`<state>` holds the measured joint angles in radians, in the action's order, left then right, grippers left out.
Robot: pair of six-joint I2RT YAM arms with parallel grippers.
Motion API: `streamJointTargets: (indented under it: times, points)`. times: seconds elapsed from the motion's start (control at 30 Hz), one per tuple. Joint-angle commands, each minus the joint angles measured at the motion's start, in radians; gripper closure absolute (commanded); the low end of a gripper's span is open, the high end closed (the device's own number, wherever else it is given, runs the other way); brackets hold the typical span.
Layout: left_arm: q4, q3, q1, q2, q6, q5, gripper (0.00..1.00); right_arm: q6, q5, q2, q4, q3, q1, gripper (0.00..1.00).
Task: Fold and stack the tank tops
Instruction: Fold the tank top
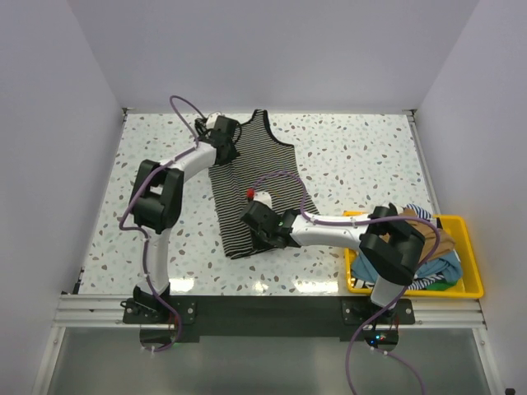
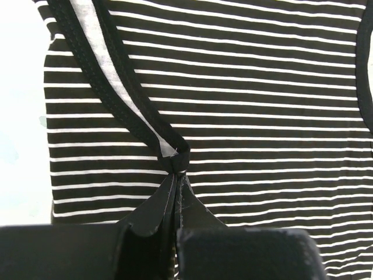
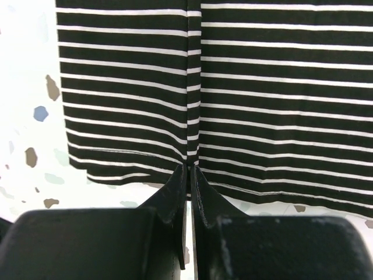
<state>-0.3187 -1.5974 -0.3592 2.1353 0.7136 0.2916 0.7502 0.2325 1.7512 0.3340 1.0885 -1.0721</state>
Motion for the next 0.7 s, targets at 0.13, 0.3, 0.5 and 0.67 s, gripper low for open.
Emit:
streamJointTargets:
  times: [0.13, 0.3, 0.5, 0.67]
  points:
    - [0.076, -0.010, -0.024, 0.017, -0.016, -0.008, 0.99, 0.034, 0.054, -0.033, -0.027, -0.038, 0.001, 1.00]
    - [0.107, 0.008, -0.029, 0.018, -0.025, -0.029, 0.88, 0.038, 0.059, -0.032, -0.038, -0.048, 0.001, 1.00]
    - [0.121, 0.014, -0.030, 0.021, -0.032, -0.040, 0.87, 0.046, 0.060, -0.032, -0.044, -0.058, 0.001, 1.00]
    - [0.138, 0.027, -0.032, 0.025, -0.042, -0.048, 0.80, 0.052, 0.062, -0.033, -0.044, -0.061, 0.001, 1.00]
